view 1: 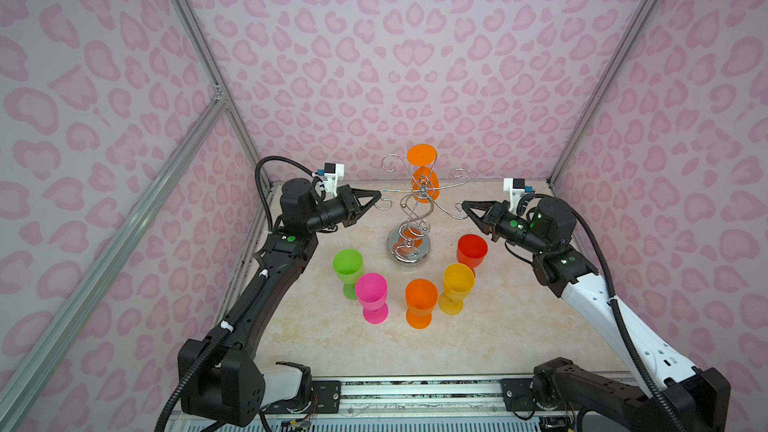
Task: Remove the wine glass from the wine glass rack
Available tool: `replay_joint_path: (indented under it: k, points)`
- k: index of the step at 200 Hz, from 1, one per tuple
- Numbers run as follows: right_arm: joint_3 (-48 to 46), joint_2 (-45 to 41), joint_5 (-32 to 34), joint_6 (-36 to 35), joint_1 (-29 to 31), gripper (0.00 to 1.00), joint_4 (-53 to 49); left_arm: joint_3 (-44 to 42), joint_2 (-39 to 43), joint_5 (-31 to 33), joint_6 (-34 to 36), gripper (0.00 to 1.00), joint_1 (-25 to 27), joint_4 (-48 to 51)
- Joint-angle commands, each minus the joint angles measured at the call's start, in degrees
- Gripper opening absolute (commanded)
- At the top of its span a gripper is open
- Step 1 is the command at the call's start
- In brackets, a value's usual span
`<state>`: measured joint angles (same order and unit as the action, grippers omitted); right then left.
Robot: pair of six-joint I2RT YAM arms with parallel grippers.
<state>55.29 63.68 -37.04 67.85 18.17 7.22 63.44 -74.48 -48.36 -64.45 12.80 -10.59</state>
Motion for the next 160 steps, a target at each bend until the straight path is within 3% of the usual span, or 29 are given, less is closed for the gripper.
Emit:
replay_joint_path:
  k: [1, 160]
  points:
    - [-0.40, -1.00, -3.66, -4.42, 0.03, 0.06, 7.80, -1.04, 1.28, -1.13, -0.33, 0.02, 0.57, -2.69]
    - [-3.19, -6.27, -2.34, -5.12, 0.02, 0.06, 2.36, -7.45, 7.84, -0.16, 0.11, 0.02, 0.65, -0.84]
